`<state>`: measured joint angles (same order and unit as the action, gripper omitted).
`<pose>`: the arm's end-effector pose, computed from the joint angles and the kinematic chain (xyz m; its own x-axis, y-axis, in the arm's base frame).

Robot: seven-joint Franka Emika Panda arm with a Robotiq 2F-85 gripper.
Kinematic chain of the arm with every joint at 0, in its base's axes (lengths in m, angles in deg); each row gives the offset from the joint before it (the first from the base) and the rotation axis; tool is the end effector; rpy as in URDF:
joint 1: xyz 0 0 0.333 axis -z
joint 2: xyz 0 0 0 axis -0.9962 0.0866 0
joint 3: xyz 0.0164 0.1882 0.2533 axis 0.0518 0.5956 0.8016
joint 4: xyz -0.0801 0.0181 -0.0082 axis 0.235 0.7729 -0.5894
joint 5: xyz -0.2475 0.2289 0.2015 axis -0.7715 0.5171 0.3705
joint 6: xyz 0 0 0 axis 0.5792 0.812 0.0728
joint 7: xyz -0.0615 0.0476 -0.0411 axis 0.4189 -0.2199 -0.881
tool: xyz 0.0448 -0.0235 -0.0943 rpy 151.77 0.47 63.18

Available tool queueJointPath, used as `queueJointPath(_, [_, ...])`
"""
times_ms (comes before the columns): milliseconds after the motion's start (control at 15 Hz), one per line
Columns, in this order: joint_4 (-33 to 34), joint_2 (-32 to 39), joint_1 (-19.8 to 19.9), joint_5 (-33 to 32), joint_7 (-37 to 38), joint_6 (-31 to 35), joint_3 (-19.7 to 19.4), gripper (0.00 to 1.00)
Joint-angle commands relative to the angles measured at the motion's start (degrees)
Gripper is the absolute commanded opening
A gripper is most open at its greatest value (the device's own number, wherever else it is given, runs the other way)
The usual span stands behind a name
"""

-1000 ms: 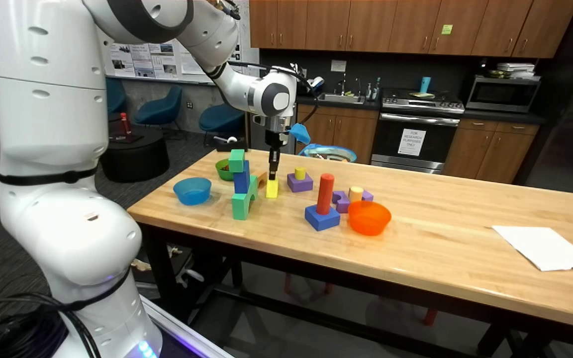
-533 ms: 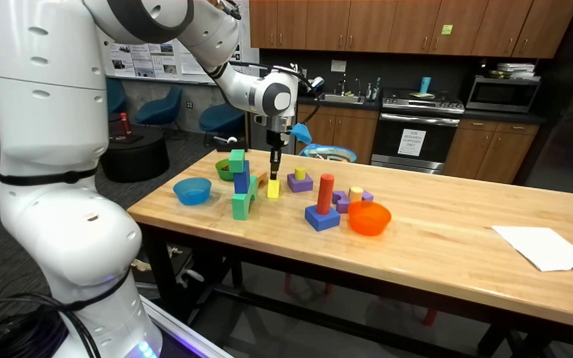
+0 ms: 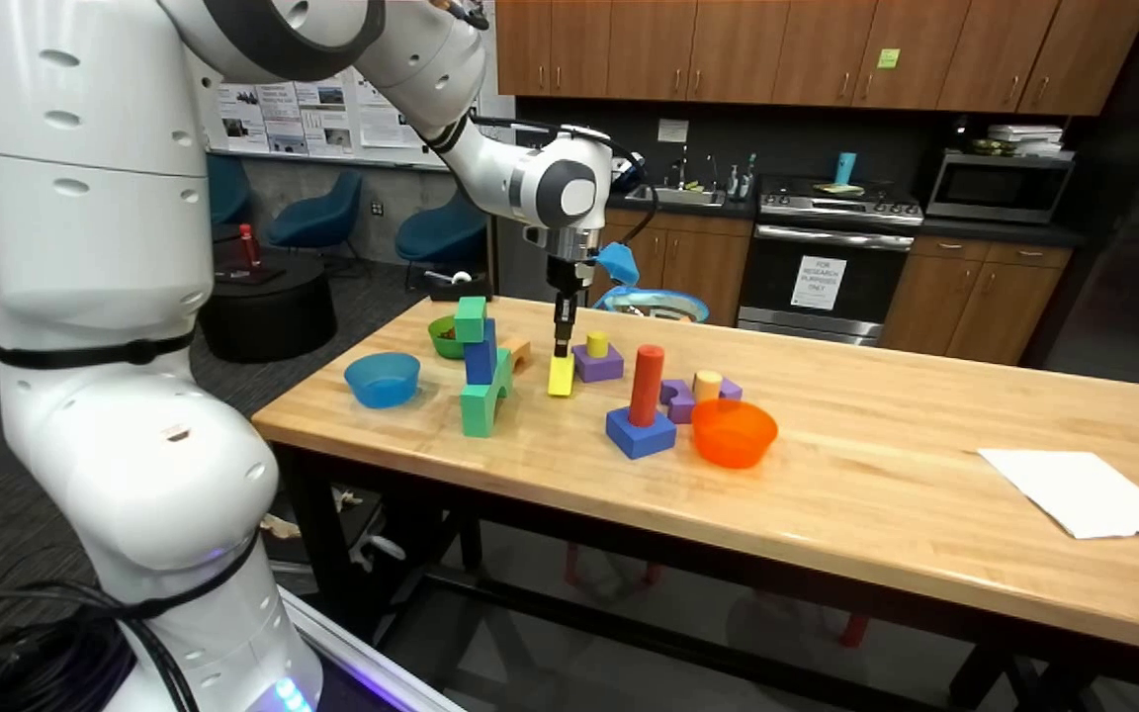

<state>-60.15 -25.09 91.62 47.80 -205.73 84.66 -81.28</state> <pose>0.5784 -0.0733 0.3478 -0.4338 0.8985 0.0672 0.9004 0.4351 -0.0061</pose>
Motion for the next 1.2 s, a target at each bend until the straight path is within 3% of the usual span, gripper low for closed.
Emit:
queueJointPath(0, [-1.22,-2.43,1.09,-0.08,-0.5,-0.32,-0.96,0.01])
queueJointPath(1133, [-3.77,-3.6,6.37,0.93,-6.79,1.58,-5.84,0.01])
